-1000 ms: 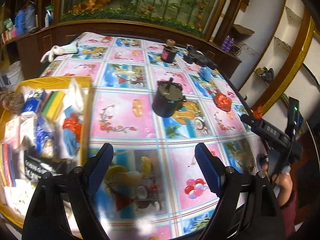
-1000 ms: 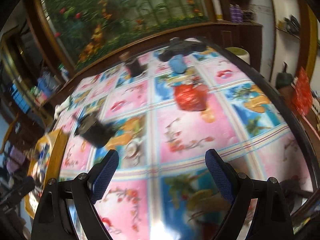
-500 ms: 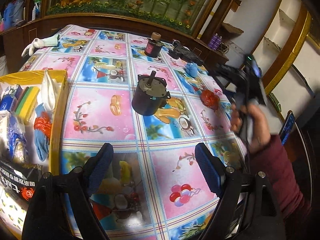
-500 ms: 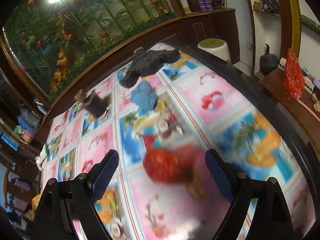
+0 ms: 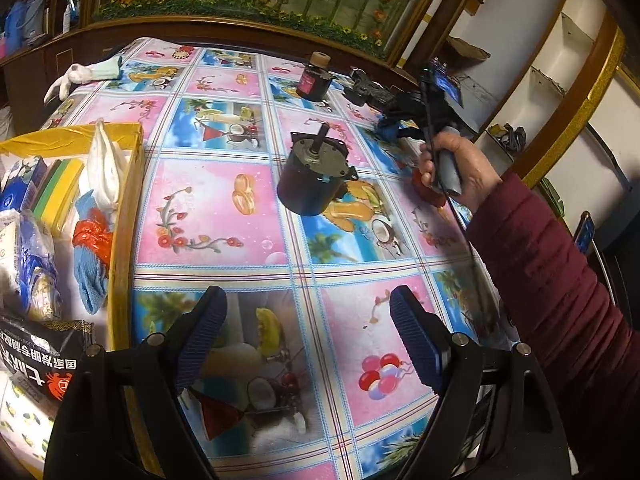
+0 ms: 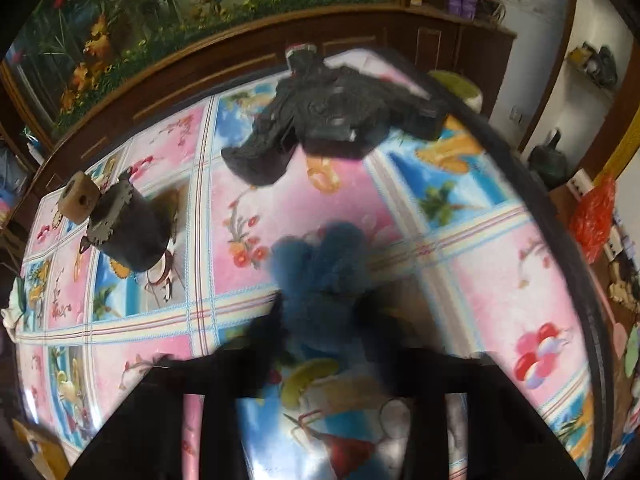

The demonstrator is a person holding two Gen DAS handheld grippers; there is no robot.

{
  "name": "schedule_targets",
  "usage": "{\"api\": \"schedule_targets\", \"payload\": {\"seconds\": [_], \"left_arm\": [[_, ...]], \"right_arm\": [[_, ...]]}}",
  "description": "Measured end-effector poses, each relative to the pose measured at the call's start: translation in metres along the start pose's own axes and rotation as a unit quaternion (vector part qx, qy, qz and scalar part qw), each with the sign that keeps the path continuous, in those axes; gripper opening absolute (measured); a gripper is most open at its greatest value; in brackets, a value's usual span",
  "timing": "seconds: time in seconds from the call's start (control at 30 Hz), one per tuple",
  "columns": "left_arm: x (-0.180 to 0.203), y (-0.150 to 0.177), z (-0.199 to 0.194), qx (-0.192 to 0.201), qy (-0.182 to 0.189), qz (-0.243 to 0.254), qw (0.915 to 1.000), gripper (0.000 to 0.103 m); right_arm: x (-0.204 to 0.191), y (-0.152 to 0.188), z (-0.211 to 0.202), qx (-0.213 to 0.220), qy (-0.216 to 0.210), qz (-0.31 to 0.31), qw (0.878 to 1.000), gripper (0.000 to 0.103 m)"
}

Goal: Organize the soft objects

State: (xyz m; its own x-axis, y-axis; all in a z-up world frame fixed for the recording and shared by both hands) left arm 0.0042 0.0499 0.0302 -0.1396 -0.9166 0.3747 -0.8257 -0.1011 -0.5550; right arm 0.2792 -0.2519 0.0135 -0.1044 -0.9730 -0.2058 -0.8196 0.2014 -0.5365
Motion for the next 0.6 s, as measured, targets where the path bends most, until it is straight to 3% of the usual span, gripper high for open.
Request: {"api": "schedule_targets", "payload": {"seconds": [0.1,0.2,0.37,0.4,0.43,0.5,0.6], "left_arm": [[-0.006,-0.001,0.003,-0.002,0.004,-0.013,0.9999,0.084],[-0.009,0.001,0.003,-0.003,0.011,-0.018,0.9998,0.084],[-0.011,0.004,-0.001,-0.001,0.018,-0.022,0.9996,0.084],[-0.010,0.004,-0.002,-0.001,0.020,-0.023,0.9995,0.084],[-0.010,0.005,-0.003,-0.001,0.023,-0.024,0.9995,0.084],[-0.006,0.007,-0.004,-0.001,0.025,-0.020,0.9995,0.084],[0.002,0.010,-0.004,-0.004,0.025,-0.011,0.9996,0.084]], "right_arm": [[-0.003,0.013,-0.014,0.004,-0.020,-0.008,1.000,0.032],[-0.007,0.047,-0.046,-0.004,-0.077,-0.016,0.997,0.032],[-0.027,0.141,-0.116,-0.044,-0.181,-0.058,0.981,0.038],[-0.031,0.157,-0.125,-0.054,-0.206,-0.068,0.975,0.045],[-0.036,0.171,-0.133,-0.061,-0.231,-0.078,0.968,0.065],[-0.033,0.184,-0.150,-0.042,-0.249,-0.090,0.963,0.081],[-0.003,0.170,-0.173,0.051,-0.191,-0.074,0.978,0.085]]}}
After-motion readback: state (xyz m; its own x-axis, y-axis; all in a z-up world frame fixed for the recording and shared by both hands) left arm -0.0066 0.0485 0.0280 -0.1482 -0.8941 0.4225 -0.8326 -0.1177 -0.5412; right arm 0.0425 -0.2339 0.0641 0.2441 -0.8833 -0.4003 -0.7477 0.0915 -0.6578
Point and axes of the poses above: each gripper's, at about its wrist camera, not at the fingertips, and z roughly the way its jaws point, x to its right, y to its underside, the point moved 4 cm from there along z, roughly the way its jaws point, and after that the axes turned 3 degrees about -z, right-handed, at the moved point
